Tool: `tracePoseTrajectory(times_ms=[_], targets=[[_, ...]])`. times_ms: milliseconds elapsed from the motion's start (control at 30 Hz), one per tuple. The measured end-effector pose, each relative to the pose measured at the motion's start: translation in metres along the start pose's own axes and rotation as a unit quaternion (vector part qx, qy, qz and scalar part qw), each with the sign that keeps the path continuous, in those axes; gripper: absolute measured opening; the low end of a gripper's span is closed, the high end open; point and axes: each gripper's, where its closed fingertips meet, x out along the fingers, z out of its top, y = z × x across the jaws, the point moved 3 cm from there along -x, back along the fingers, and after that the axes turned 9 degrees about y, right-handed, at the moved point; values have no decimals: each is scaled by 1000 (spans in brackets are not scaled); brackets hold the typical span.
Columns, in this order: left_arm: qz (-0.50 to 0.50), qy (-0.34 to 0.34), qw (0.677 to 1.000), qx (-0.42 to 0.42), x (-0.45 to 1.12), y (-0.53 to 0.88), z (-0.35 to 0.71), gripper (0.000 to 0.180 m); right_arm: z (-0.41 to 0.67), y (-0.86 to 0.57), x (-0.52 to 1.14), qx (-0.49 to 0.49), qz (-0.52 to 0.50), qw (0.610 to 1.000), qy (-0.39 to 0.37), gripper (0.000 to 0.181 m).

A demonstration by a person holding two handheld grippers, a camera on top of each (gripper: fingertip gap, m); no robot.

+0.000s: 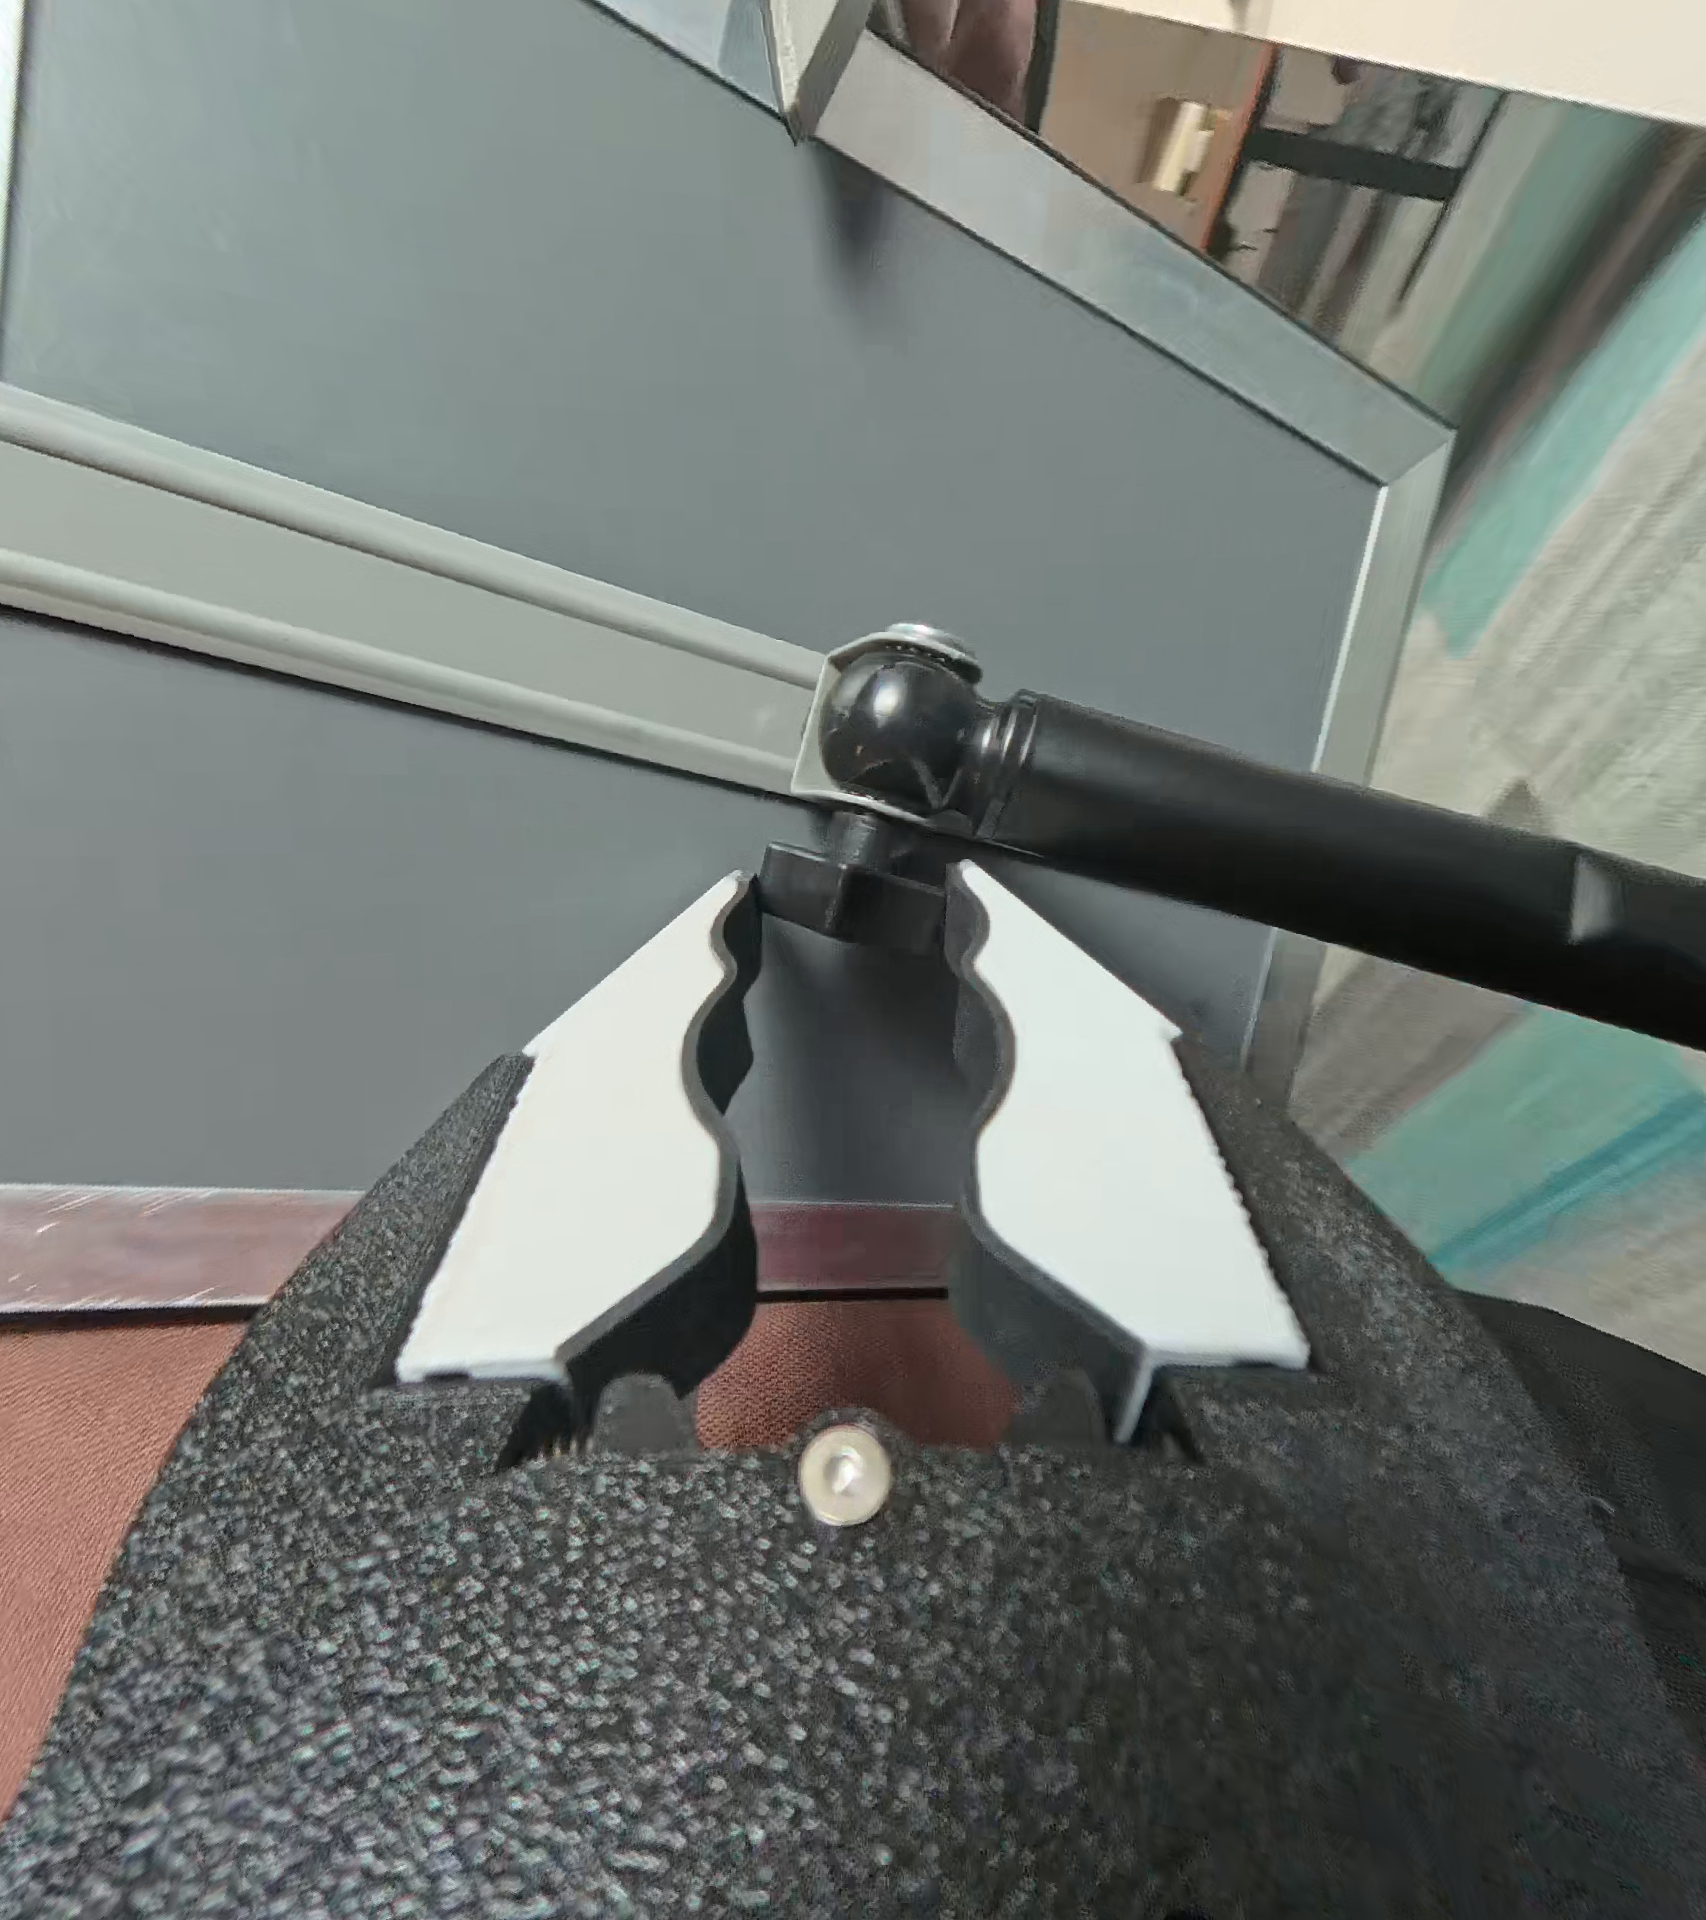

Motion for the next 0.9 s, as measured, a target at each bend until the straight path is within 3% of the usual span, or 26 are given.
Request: tracePoseTrajectory(times_ms=[100,167,267,400,533,700,900], targets=[[-1,0,1000,1,-1,1,1,27,1,-3,-3,60,140,987,-41,29],[-4,6,1000,-3,-2,0,-1,27,1,-4,0,83,175,980,-42,29],[-8,6,1000,-9,-2,-1,-5,27,4,-3,1,109,118,987,1,30],[-7,9,1000,-6,0,0,-1,27,7,3,-8,9,-88,992,95,33],[-6,13,1000,-5,0,0,1,27,2,5,-4,-39,-189,968,160,36],[0,5,1000,-7,0,-1,-3,27,2,4,2,-46,-188,972,131,33],[13,0,1000,-8,1,-2,-2,25,-1,2,3,0,-73,996,47,34]])
